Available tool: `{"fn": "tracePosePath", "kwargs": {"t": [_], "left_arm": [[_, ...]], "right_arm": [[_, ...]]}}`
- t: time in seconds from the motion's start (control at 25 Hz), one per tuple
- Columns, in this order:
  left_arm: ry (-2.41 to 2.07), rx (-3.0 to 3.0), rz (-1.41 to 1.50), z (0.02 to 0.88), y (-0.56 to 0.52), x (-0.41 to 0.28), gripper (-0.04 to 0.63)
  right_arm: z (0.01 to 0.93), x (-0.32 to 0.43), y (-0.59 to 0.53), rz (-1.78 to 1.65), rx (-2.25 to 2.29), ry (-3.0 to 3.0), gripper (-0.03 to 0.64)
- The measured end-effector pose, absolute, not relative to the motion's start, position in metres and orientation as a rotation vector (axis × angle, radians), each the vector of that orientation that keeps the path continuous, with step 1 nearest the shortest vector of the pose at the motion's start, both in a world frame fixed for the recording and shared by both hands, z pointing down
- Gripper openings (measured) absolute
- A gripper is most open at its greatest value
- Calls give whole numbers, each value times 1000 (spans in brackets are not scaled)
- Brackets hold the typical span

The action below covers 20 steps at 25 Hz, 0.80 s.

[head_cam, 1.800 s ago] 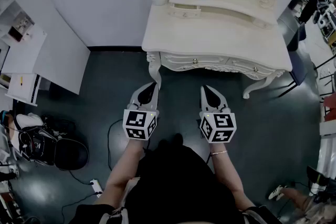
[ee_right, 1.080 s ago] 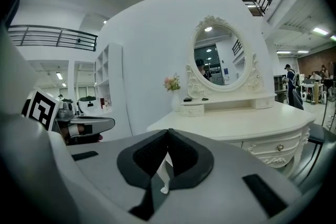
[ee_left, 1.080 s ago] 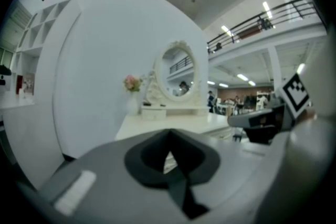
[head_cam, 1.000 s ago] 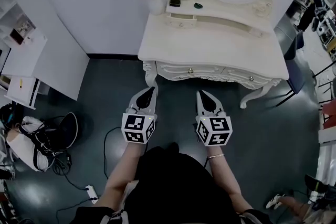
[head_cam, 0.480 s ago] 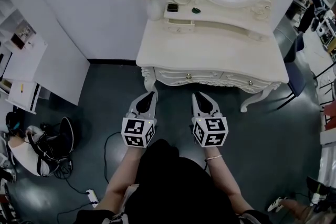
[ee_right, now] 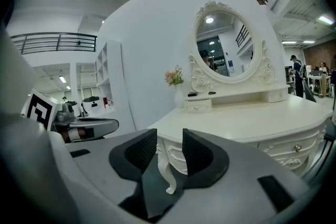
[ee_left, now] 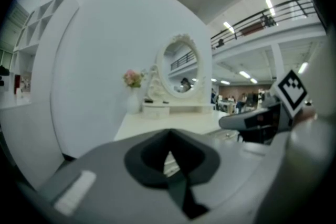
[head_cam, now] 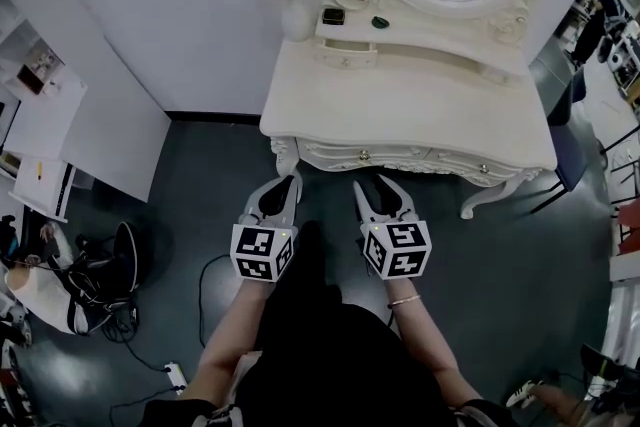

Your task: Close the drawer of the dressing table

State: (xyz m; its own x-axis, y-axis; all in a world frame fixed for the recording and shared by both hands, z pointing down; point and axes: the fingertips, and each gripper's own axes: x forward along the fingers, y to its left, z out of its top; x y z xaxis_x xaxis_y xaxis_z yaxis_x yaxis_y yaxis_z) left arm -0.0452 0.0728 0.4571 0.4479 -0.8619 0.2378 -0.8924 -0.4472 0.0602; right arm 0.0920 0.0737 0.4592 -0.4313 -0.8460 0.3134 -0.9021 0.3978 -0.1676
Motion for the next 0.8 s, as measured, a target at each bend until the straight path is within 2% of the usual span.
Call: {"fn": "tracePosePath", "kwargs": {"t": [0.4,0.8], "left_arm": [[-1498,2519,273,465,-28,-55,6],[-1400,2555,274,466,-124,-54,6]], "right_arm": [[467,77,-26,481,1571,-2436,153],[468,70,-120,505,1638,-2364,153]]}}
